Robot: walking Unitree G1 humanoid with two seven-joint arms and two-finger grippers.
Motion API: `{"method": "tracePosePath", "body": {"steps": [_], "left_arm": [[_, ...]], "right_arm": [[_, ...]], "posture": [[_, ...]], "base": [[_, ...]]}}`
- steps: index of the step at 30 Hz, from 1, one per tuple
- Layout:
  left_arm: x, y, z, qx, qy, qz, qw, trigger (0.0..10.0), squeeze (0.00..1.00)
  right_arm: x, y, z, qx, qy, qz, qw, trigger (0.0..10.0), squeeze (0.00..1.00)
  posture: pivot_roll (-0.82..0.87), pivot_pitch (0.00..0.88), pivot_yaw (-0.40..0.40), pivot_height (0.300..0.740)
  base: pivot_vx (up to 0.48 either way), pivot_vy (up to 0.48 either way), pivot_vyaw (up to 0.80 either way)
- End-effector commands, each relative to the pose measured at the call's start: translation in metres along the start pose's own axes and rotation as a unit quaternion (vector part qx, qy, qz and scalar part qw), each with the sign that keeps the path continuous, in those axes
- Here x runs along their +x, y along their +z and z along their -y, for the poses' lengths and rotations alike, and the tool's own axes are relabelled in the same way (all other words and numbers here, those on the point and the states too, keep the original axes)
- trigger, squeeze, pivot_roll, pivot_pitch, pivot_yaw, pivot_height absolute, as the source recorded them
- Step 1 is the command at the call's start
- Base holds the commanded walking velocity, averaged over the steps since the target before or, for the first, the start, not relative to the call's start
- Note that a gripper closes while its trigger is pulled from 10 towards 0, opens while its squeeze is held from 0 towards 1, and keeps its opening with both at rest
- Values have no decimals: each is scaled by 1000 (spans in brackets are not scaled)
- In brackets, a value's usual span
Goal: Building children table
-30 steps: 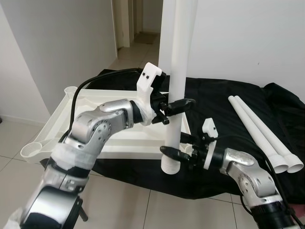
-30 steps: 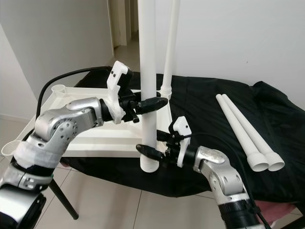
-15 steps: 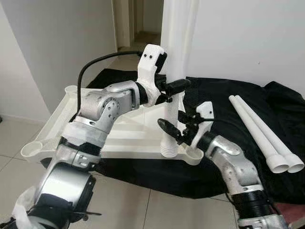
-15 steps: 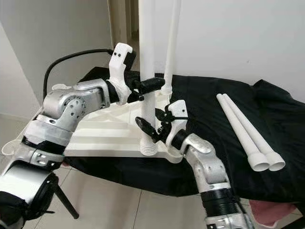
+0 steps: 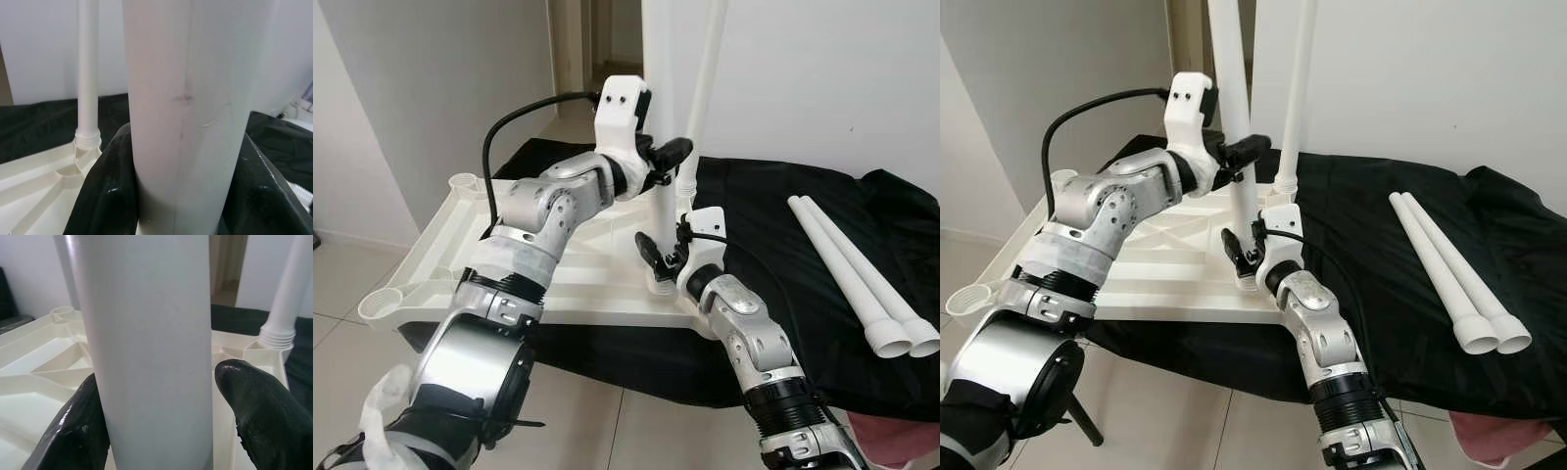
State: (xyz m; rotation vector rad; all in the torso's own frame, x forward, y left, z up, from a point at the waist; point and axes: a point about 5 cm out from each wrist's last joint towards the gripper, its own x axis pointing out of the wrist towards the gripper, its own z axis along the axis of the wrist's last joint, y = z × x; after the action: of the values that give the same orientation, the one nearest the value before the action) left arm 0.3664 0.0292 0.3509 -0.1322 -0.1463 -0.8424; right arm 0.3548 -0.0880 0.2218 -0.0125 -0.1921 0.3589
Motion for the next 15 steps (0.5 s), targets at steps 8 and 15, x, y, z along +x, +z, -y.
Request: {"method": "tracePosePath", "body": {"steps": [8, 15], "left_arm": [[9, 11, 9, 3, 15, 31, 999, 10000, 0], [15, 8, 21, 2, 5, 34, 999, 10000, 0]], "right_arm": [[10, 2, -7, -29, -49, 10, 998, 10000, 0], [16, 7, -7, -29, -72, 15, 997, 10000, 0]], "posture": [[-12, 84, 14, 740], [-12, 82, 8, 740]], "base": [[0, 0, 0], [0, 0, 0]]}}
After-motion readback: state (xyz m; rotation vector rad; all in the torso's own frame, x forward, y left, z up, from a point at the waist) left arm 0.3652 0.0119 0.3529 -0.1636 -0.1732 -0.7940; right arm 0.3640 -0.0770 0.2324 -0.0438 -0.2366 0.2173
